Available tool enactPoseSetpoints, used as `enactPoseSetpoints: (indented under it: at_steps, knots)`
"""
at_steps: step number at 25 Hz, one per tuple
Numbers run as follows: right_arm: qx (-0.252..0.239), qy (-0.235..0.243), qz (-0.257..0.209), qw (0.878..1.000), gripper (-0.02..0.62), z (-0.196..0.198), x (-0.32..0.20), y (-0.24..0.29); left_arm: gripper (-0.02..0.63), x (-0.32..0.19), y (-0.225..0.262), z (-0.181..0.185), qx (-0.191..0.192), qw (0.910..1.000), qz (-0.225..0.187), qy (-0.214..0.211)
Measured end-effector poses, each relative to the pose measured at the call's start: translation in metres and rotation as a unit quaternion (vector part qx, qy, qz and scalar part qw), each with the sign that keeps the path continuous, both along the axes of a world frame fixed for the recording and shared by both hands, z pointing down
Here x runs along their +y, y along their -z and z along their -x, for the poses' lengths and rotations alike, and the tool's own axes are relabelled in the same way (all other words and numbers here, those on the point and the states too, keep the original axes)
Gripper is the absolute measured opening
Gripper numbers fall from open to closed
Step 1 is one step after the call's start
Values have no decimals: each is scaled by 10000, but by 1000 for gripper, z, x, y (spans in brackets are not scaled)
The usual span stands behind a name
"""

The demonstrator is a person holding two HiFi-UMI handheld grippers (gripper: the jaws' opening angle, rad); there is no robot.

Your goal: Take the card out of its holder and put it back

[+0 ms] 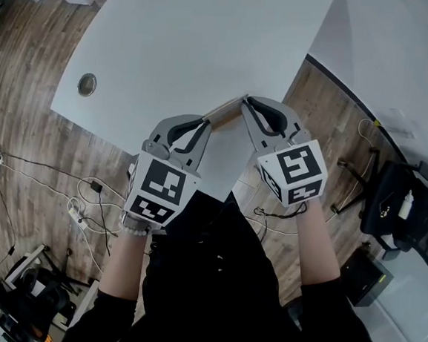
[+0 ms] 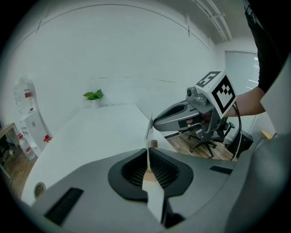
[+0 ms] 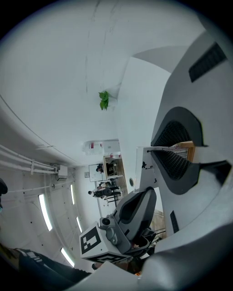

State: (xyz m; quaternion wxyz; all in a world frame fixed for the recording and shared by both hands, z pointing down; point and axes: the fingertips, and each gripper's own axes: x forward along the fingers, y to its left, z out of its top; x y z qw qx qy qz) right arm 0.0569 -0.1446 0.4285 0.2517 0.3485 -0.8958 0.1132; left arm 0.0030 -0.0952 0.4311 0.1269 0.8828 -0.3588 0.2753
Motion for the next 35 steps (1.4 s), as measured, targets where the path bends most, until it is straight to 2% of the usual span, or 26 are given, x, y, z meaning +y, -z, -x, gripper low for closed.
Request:
enactPoseSetpoints:
  at_steps: [20,35]
  knots:
    - [-10,-252,-30,9997,60,-4,0,-8,28,4,-15,0,-136,9998,-49,129]
    - [-94,-597,-121,9981,61,-6,-1,-2,40,-2,10,4,167,9991,-377,85]
